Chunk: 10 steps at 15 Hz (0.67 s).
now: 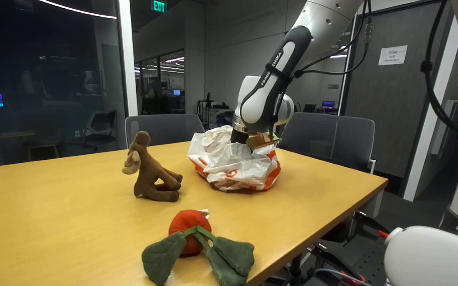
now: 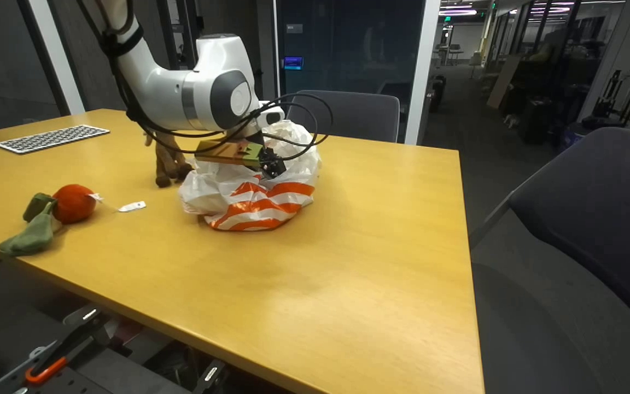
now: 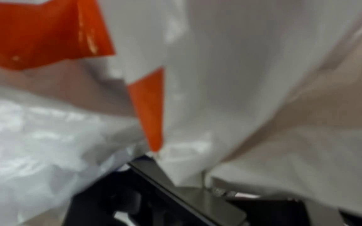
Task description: Move the objects, which are in the plastic, to the table
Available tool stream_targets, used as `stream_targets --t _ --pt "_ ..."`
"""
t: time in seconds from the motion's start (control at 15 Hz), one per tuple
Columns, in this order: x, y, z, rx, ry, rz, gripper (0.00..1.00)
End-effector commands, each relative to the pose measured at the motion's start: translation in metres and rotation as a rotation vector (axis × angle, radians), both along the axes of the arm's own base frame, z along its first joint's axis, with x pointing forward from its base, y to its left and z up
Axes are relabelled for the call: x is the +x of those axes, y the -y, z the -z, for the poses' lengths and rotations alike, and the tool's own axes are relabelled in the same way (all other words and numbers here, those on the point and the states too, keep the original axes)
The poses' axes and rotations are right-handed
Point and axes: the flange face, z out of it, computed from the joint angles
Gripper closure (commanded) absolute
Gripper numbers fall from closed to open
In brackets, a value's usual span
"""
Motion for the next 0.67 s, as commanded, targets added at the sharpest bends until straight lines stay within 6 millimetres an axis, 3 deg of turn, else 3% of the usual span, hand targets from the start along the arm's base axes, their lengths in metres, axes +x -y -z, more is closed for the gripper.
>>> stream_targets --t 0.0,0.2,0.27,0.6 --pt "-0.001 -0.013 -0.007 -0.006 0.03 -0.026 0.69" --pt "-0.006 -0.023 -0.02 -0.017 0.057 -0.054 0.95" --pt "-0.007 -0.025 -0.026 -0.026 0.07 -0.063 1.0" --pt "-0.008 -0.025 -0.072 -0.183 0.174 -0.119 1.0"
